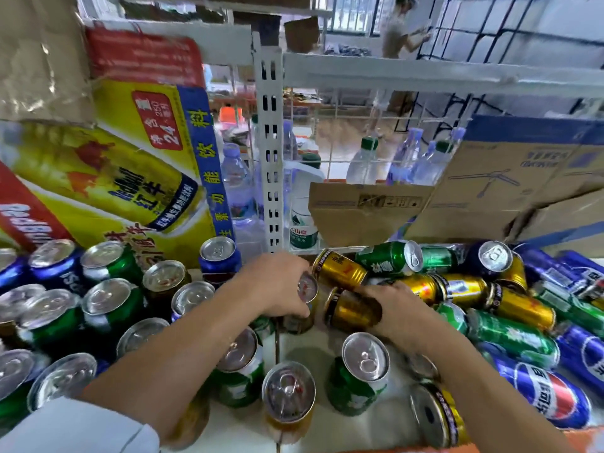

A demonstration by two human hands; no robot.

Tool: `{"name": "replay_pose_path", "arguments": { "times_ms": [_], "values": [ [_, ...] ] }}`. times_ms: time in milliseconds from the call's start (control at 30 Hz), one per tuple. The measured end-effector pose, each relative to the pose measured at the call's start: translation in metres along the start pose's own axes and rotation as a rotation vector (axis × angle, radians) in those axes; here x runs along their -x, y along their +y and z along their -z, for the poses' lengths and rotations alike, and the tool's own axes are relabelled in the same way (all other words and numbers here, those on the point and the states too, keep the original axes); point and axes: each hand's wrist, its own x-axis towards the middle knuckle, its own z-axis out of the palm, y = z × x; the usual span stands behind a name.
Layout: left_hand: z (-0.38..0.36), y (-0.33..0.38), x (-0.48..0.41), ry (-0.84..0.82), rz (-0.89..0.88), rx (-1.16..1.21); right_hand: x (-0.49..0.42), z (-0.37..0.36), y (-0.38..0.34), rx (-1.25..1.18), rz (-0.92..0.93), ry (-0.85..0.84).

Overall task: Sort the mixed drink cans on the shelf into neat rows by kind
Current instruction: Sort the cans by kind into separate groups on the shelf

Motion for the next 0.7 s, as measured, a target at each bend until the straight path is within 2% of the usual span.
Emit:
{"name": "replay_pose_path", "arguments": {
  "times_ms": [100,267,700],
  "values": [
    [0.0,-0.006,-0.002,-0.003,0.004,-0.016,0.004,0.019,-0.015,-0.199,-0.013,0.047],
    [-0.002,-0.01,-0.003,-0.017,-0.027,0.029,0.006,0.031,-0.039,-0.181,-0.042,0.019],
    [-0.008,-0.016,-0.001,-0.034,-0.033,-0.011,-0.006,0.017,-0.035,-0.277,0.003,-0.08]
  ]
}}
